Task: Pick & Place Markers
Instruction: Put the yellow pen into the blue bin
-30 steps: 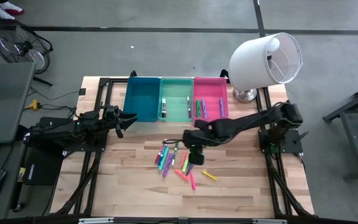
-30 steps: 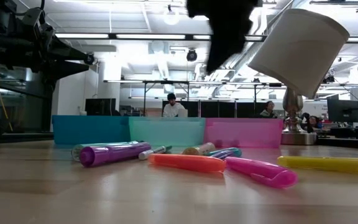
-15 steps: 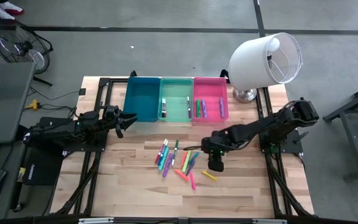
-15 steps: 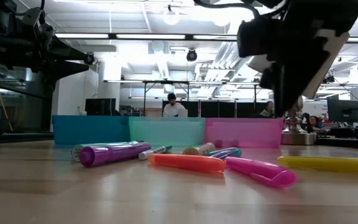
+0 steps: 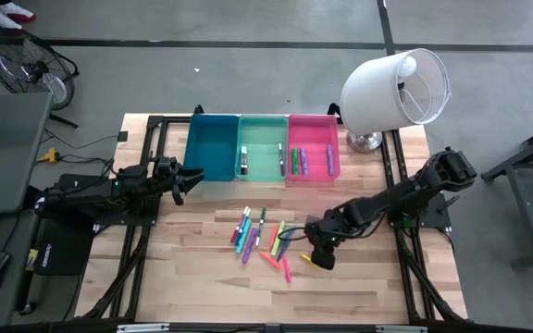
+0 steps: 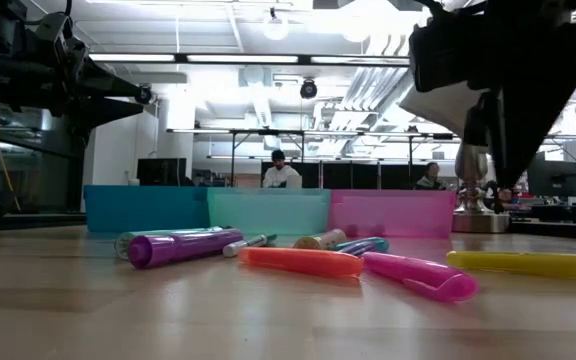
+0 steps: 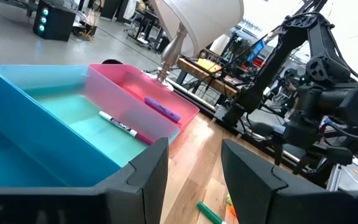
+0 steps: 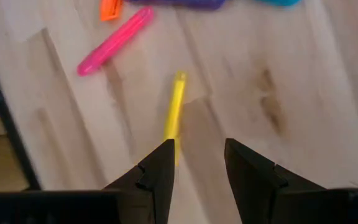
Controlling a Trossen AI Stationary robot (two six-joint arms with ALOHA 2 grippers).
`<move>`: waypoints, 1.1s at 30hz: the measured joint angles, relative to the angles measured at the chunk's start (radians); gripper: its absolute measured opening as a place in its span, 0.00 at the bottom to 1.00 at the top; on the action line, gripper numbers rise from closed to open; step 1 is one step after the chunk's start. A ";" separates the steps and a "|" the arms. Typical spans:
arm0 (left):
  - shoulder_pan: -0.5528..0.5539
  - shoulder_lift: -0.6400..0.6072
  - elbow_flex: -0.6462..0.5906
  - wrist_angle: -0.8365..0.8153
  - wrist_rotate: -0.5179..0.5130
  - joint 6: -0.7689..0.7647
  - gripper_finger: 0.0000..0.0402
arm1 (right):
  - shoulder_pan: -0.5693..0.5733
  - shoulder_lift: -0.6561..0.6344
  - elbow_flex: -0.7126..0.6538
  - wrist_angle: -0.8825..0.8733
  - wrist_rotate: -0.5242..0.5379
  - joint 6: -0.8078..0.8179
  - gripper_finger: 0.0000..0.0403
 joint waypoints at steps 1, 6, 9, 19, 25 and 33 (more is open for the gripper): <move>0.000 0.000 0.000 0.000 0.000 0.000 0.37 | 0.004 0.000 0.000 0.003 -0.013 0.022 0.32; 0.000 0.000 0.000 0.000 0.000 0.000 0.37 | 0.031 0.009 0.000 0.047 -0.008 0.088 0.32; 0.000 0.000 0.000 0.000 0.000 0.000 0.37 | 0.043 0.046 0.028 0.055 -0.014 0.102 0.32; 0.000 0.000 0.000 0.000 -0.001 0.000 0.37 | 0.066 0.250 0.208 -0.034 -0.012 0.041 0.32; 0.000 0.000 0.000 0.000 -0.001 0.000 0.37 | 0.069 0.338 0.288 -0.157 -0.003 0.069 0.32; 0.000 0.000 0.000 0.000 -0.001 0.000 0.37 | 0.068 0.396 0.302 -0.163 0.038 0.130 0.32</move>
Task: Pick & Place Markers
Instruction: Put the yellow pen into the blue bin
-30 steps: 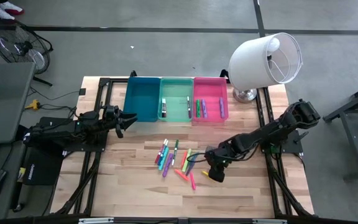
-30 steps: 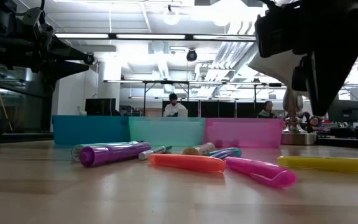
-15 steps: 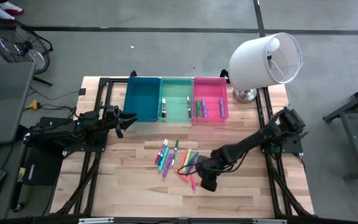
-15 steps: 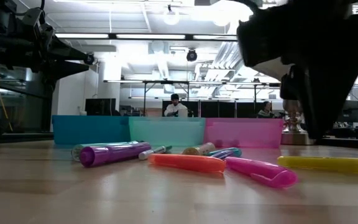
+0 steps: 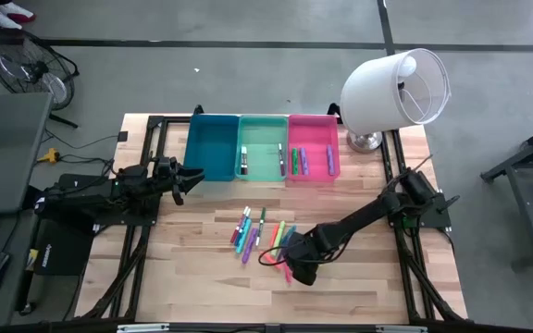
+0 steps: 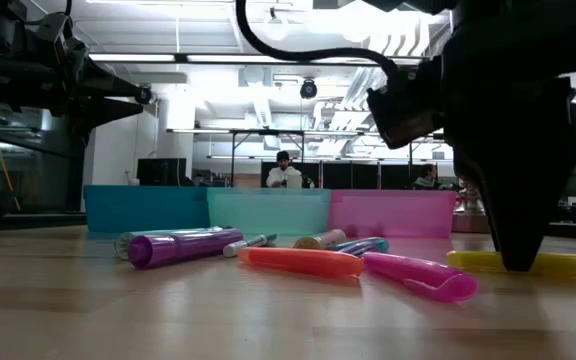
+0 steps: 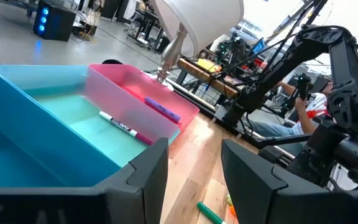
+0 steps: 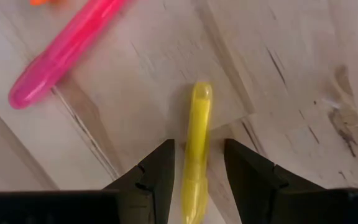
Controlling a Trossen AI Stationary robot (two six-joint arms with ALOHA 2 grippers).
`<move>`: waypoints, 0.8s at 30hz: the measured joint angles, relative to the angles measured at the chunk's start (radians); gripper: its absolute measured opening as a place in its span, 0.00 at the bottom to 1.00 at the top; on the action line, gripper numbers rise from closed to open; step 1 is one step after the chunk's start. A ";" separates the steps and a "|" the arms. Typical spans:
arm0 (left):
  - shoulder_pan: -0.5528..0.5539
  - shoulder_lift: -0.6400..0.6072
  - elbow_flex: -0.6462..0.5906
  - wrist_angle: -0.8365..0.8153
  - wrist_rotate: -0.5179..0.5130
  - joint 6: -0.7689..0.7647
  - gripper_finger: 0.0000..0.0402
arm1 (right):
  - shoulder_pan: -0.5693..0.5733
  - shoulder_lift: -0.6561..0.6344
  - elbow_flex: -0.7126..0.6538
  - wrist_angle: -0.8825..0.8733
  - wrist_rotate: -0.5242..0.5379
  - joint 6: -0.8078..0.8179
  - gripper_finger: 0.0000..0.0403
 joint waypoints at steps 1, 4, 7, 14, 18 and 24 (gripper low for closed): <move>0.000 0.000 0.000 0.000 0.000 0.000 0.37 | 0.000 0.007 0.001 0.002 -0.002 0.003 0.32; 0.000 0.000 0.000 0.000 0.001 0.000 0.37 | -0.001 0.028 0.002 0.010 -0.007 0.031 0.32; 0.000 0.000 0.000 0.000 0.000 0.000 0.37 | 0.000 0.031 0.002 0.012 0.012 0.061 0.32; 0.000 0.000 0.000 0.000 0.000 0.000 0.37 | 0.002 0.033 -0.008 0.015 0.067 0.126 0.32; 0.000 0.000 0.000 0.000 0.000 0.000 0.37 | 0.003 0.033 -0.019 0.019 0.079 0.128 0.32; 0.000 0.000 0.000 0.000 0.000 0.000 0.37 | 0.009 0.033 -0.021 0.019 0.099 0.126 0.32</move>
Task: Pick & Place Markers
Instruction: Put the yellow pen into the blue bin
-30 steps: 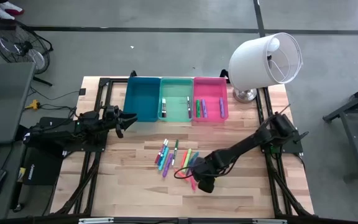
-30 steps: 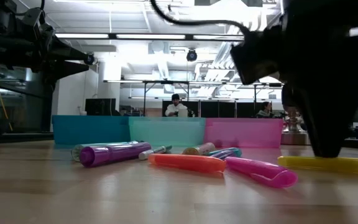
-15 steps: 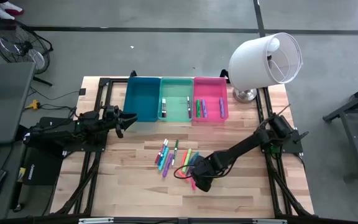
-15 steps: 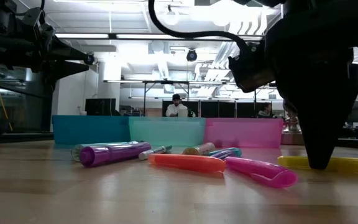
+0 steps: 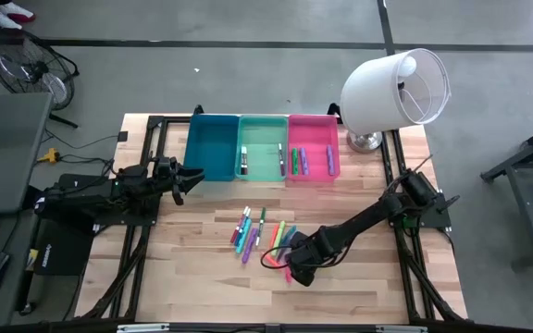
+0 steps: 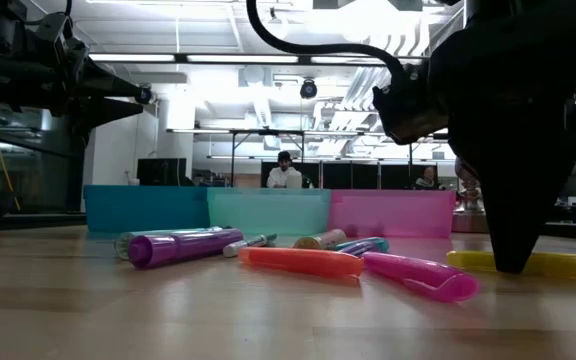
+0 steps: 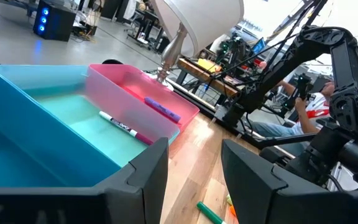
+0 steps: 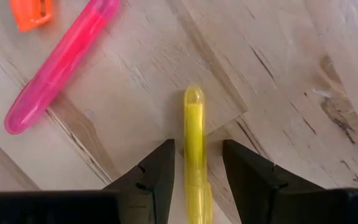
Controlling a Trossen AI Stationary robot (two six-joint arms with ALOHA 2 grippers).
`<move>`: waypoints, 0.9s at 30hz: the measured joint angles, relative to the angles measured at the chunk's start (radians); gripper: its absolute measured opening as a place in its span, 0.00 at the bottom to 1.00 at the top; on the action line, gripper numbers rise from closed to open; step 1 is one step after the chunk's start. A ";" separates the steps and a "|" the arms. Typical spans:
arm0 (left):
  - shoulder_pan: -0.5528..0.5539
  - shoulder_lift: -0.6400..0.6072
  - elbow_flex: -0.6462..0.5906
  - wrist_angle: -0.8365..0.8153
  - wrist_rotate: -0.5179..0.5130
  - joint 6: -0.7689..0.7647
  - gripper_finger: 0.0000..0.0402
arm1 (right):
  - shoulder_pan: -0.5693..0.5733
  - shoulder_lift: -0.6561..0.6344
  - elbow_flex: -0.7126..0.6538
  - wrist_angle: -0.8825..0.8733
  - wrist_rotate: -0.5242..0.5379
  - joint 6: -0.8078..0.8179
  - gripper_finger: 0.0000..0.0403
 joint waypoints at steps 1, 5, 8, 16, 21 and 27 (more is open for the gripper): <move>0.000 0.000 0.000 0.000 0.000 0.000 0.37 | 0.000 0.000 0.000 0.000 0.001 0.000 0.32; 0.000 0.000 0.000 0.000 0.000 0.000 0.37 | 0.000 0.000 -0.001 0.000 0.011 -0.007 0.32; 0.000 0.000 0.000 0.000 0.000 0.000 0.37 | 0.000 0.000 -0.001 0.000 0.014 -0.009 0.32; 0.000 0.000 0.000 0.000 0.000 0.000 0.37 | 0.000 0.000 -0.003 0.008 0.015 0.002 0.32; 0.000 0.000 0.000 0.000 0.000 0.000 0.37 | 0.000 0.000 -0.003 0.011 0.015 0.004 0.32; 0.000 0.000 0.000 0.000 0.000 0.000 0.37 | 0.000 0.000 -0.003 0.013 0.016 0.005 0.32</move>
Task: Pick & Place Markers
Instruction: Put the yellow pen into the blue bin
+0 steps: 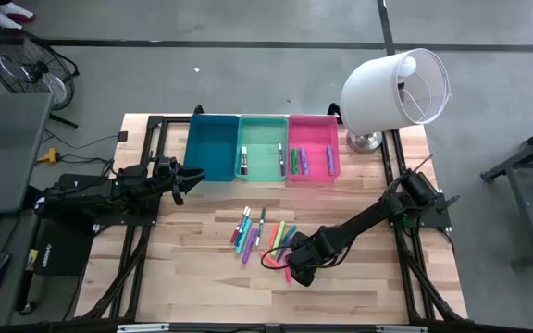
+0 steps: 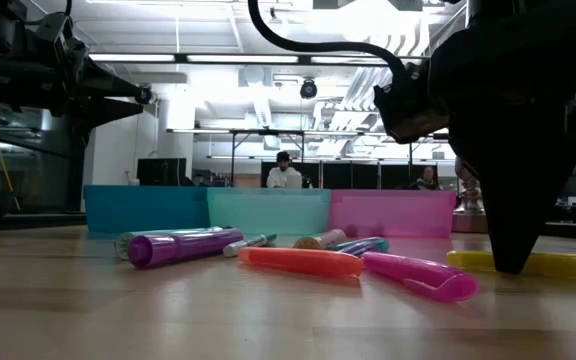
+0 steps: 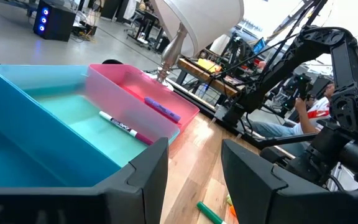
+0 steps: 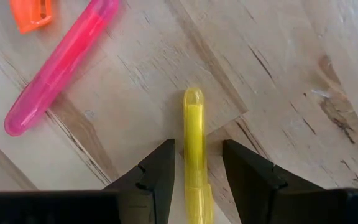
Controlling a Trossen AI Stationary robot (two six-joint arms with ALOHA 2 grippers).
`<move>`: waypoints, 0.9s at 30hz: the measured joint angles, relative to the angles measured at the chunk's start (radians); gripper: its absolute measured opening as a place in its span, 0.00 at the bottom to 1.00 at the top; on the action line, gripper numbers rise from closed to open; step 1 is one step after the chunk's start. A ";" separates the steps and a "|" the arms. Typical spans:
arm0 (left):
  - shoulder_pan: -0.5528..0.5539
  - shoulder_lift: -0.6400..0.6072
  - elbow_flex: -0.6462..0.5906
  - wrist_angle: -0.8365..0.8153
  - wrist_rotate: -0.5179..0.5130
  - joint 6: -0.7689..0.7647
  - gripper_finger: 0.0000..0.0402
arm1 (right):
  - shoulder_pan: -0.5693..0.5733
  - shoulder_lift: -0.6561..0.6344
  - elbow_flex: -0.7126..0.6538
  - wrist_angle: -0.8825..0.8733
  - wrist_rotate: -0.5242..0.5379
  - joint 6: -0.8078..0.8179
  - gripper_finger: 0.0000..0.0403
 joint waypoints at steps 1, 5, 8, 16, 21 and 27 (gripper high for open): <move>0.000 0.000 0.000 0.000 0.000 0.000 0.37 | 0.000 0.000 0.000 0.000 0.000 0.000 0.32; 0.000 0.000 0.000 0.000 0.000 0.000 0.37 | 0.000 0.000 0.000 0.001 0.002 0.016 0.30; 0.000 0.000 0.000 0.000 0.000 0.000 0.37 | 0.000 0.000 0.000 0.000 0.007 0.023 0.27; 0.000 0.000 0.000 0.000 0.000 0.000 0.37 | 0.008 -0.002 0.000 -0.004 0.033 0.020 0.13; 0.000 0.000 0.000 0.000 0.000 0.000 0.37 | 0.012 -0.002 0.000 0.002 0.050 0.019 0.07; 0.000 0.000 0.000 0.000 0.000 0.000 0.37 | 0.018 -0.002 0.000 0.013 0.070 0.023 0.09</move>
